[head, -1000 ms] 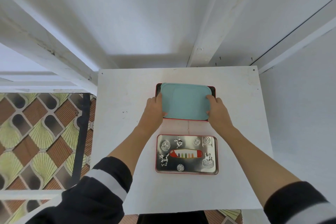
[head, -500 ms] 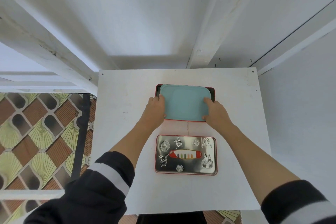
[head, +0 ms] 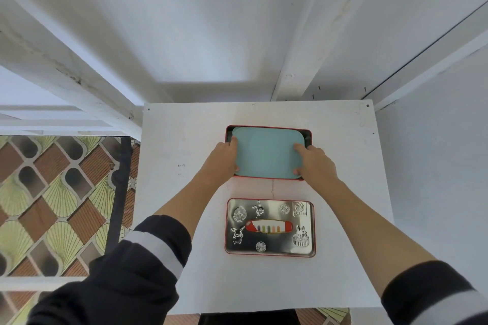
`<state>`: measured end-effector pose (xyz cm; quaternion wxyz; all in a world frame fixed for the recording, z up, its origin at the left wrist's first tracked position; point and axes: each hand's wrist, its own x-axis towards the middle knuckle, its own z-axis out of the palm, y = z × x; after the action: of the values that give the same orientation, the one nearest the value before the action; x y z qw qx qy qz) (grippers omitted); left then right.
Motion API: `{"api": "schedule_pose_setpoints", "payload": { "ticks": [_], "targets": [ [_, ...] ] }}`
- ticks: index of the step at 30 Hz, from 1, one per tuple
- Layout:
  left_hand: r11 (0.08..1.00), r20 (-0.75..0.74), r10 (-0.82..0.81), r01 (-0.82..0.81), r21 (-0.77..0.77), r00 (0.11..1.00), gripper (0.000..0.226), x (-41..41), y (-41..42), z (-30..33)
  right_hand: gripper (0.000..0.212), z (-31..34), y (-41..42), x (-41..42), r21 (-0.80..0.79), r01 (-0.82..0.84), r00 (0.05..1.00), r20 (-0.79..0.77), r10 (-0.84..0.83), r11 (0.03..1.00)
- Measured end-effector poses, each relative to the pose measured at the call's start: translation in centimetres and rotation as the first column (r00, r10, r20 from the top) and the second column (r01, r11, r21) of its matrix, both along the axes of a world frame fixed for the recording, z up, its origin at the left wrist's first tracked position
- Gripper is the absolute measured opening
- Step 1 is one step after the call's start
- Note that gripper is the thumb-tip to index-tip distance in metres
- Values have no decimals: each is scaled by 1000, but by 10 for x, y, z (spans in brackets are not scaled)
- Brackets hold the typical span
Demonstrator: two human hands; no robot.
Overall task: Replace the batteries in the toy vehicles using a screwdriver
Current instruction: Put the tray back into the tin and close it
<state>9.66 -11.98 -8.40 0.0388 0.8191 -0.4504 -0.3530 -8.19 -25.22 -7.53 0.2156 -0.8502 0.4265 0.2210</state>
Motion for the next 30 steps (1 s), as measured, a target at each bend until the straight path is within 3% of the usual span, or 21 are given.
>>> {"api": "schedule_pose_setpoints", "payload": {
  "ticks": [12,17,20,23,25,30],
  "targets": [
    [998,-46,70,-70,-4,997,76,-9,5,-3,59,-7,-14,0,92,37,983,174,-52,995],
    [995,-75,88,-91,-35,993,71,-8,6,-2,64,-8,-14,-3,-60,-117,992,50,120,991],
    [954,-95,206,-221,-200,974,59,-12,23,-3,59,-7,-6,-18,-223,-189,974,81,212,956],
    [811,-151,370,-398,-428,917,39,-33,53,-4,49,-7,17,-48,-296,-53,932,327,153,954],
    [765,-205,453,-497,-409,868,34,-49,76,-11,46,-9,39,-73,-186,46,915,402,33,982],
    [811,-301,523,-574,-112,798,45,-79,117,-38,50,-28,82,-115,150,219,916,307,-256,964]
  ]
}}
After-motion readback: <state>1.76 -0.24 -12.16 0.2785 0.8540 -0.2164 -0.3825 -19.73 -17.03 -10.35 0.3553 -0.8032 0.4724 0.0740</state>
